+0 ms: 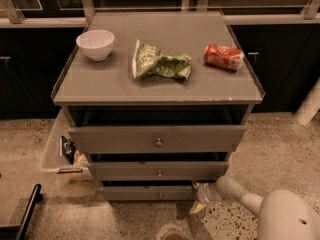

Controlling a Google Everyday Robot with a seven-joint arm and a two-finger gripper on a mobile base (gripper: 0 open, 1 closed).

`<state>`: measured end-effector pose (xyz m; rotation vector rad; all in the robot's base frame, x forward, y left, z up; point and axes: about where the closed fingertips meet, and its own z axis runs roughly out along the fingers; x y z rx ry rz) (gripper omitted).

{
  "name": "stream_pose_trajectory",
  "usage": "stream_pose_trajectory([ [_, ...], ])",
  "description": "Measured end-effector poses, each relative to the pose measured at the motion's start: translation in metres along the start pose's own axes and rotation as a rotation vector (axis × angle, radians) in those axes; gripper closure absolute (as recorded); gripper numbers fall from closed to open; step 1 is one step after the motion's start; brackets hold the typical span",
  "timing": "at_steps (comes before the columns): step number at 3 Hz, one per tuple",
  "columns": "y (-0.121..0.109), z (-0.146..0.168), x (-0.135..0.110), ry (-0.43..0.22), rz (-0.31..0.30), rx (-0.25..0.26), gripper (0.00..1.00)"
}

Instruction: Open bottom drawer

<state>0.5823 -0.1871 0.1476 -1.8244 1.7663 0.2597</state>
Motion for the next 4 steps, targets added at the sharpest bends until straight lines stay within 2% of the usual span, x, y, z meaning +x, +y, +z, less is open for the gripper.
stream_pose_trajectory([
  [3,-0.003,-0.009,-0.006,0.0,0.0,0.0,0.88],
  [4,0.013,-0.019,0.003,0.006,0.027,0.011,0.95],
])
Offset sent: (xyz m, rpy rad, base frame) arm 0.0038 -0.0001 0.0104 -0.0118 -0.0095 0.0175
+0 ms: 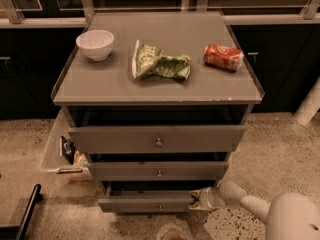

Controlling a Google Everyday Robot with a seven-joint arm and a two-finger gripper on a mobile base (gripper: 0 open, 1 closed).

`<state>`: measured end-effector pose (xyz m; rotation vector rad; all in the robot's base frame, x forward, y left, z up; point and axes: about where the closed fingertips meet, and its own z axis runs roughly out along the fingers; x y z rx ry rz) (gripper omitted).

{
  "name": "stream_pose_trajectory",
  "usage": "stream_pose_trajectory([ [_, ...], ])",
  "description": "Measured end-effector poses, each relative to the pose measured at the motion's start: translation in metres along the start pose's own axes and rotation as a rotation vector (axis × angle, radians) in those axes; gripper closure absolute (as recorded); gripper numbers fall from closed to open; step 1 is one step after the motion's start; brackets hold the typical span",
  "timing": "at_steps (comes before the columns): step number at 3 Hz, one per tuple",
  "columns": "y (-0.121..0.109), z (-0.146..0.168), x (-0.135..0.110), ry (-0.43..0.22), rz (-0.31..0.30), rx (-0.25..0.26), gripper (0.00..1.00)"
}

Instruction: Open bottom drawer

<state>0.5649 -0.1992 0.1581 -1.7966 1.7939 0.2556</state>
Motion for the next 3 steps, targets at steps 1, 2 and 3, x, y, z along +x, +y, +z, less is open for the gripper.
stream_pose_trajectory([
  [1,0.0008,0.0,-0.002,0.0,0.0,0.0,0.76],
  [2,0.0009,0.0002,-0.0023,-0.001,0.0,0.0,0.53],
  [3,0.0086,-0.0025,-0.0014,-0.029,0.005,-0.005,0.52],
])
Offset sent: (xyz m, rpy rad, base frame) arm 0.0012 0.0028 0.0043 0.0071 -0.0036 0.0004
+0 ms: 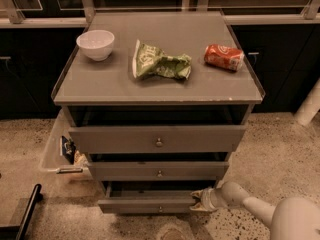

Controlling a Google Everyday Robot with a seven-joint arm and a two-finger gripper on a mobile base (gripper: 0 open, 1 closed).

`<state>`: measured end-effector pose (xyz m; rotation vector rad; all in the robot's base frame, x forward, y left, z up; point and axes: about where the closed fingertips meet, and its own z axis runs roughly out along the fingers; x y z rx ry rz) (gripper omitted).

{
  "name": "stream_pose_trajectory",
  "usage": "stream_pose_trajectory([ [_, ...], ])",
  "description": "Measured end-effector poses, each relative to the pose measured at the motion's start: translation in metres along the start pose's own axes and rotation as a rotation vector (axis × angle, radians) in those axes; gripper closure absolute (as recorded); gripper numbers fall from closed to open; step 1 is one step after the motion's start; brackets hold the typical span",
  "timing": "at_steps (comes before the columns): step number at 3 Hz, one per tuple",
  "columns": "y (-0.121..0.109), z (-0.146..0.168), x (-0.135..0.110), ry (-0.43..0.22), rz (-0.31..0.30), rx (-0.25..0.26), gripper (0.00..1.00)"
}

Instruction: Open bottom drawer

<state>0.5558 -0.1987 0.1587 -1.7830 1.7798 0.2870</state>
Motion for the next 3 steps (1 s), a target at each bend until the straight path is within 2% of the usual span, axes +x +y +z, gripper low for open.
stream_pose_trajectory([
  [1,0.0238,-0.0056,0.0074,-0.032,0.014,-0.009,0.71],
  [2,0.0226,-0.0078,0.0043,-0.032,0.014,-0.009,0.94],
  [3,0.0314,-0.0107,0.0064,-0.038,0.021,-0.01,1.0],
])
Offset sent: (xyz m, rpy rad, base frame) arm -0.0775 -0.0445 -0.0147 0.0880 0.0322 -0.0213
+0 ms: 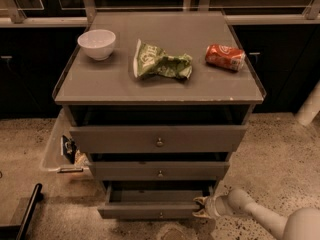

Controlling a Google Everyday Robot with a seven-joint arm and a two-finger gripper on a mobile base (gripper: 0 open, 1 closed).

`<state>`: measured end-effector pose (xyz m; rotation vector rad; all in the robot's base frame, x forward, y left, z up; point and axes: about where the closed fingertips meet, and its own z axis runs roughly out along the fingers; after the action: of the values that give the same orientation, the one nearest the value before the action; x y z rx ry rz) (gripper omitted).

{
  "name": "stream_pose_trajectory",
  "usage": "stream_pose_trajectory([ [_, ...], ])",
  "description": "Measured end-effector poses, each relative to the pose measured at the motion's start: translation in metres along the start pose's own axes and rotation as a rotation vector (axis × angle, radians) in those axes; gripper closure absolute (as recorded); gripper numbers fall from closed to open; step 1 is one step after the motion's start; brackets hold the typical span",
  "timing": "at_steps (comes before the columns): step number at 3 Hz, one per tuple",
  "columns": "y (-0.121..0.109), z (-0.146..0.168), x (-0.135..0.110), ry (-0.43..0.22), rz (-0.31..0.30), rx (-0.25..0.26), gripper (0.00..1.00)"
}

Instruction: Open bottom drawer

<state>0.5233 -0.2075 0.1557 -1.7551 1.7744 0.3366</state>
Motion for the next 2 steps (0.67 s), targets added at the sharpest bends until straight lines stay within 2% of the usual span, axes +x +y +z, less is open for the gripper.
stream_pose_trajectory([
  [1,-0.0001,-0.0006,-0.0013,0.0,0.0,0.0,1.0],
  [2,-0.0001,-0.0006,-0.0013,0.0,0.0,0.0,0.81],
])
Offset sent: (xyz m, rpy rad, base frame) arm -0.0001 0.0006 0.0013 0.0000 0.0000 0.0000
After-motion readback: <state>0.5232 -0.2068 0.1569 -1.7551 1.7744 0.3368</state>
